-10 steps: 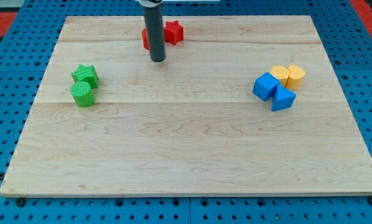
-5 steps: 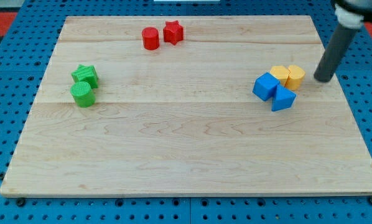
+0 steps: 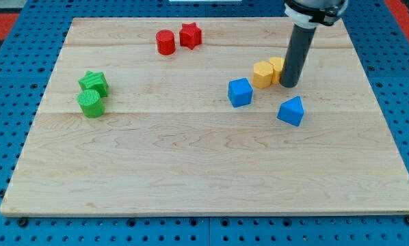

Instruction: Move the yellow hexagon to the right of the green blocks

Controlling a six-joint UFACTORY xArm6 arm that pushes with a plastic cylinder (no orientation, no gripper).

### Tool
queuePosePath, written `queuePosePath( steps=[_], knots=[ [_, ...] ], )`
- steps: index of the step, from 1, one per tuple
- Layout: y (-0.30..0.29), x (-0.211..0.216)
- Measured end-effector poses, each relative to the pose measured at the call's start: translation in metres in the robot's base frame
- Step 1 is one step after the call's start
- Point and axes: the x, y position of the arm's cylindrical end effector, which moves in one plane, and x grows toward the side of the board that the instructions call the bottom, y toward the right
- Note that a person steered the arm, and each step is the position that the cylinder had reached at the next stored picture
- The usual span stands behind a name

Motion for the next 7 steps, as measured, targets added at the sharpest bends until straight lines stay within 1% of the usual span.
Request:
queuePosePath(
  steps=[1,2,3,4,5,6,7],
  knots=[
    [-0.008,0.001],
    [0.06,0.001],
    [0.025,-0.028],
    [-0.055,-0.02],
    [-0.169,0.005],
    [-0.263,0.005],
    [-0.249,-0.005]
  ],
)
